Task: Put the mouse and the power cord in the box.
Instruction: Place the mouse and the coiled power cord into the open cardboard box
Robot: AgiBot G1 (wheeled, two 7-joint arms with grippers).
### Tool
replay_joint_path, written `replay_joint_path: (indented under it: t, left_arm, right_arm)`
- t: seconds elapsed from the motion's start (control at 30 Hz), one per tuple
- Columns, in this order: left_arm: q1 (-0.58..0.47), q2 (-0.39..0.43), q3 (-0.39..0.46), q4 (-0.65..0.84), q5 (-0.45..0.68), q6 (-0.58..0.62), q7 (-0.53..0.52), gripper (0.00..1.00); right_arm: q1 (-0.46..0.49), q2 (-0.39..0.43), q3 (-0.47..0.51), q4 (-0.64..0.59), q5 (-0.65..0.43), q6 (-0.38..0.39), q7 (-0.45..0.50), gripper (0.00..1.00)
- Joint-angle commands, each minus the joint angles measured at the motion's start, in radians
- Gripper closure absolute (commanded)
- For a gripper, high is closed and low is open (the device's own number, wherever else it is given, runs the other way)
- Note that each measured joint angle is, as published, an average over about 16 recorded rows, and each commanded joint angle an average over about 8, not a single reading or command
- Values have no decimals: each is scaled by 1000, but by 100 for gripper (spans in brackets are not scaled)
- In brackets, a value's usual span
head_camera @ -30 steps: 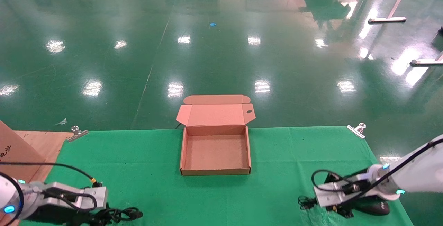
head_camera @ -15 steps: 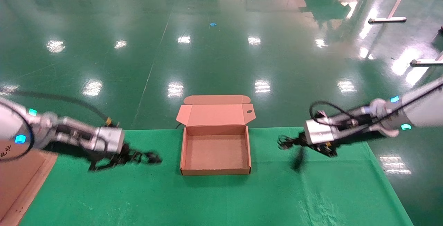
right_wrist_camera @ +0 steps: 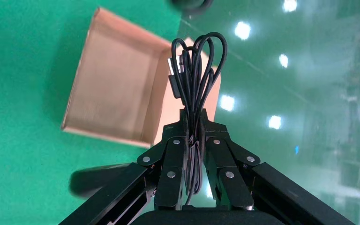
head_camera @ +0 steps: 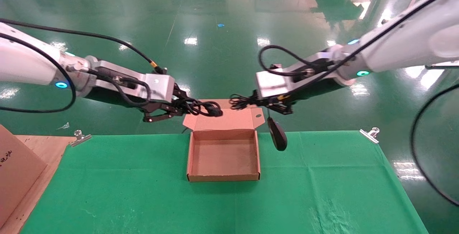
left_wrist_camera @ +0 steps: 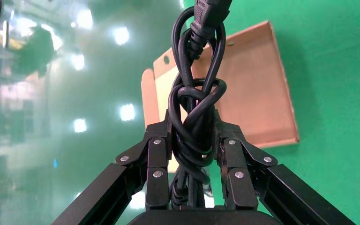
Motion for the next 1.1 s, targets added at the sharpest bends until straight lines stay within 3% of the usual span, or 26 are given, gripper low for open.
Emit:
replay_joint_path:
  t: [0.03, 0.27, 0.5, 0.73, 0.9, 1.1]
  left_arm:
    - [-7, 14, -8, 10, -13, 5, 14, 100]
    - [22, 67, 2, 28, 1, -58, 91, 100]
    - [190, 150, 65, -51, 85, -401, 202, 98]
    - [387, 169, 148, -239, 78, -746, 55, 57]
    - [456, 169, 238, -327, 21, -791, -87, 57]
    - [489, 166, 339, -361, -52, -772, -197, 9]
  right_arm:
    - [4, -21, 1, 10, 4, 4, 9, 100]
    - [-15, -21, -19, 84, 20, -11, 46, 100]
    - [-10, -10, -33, 96, 36, -11, 48, 100]
    - [-12, 10, -28, 60, 56, -18, 6, 100]
    - [-24, 32, -22, 23, 67, -18, -33, 100]
    - [-51, 50, -18, -19, 73, -2, -81, 100]
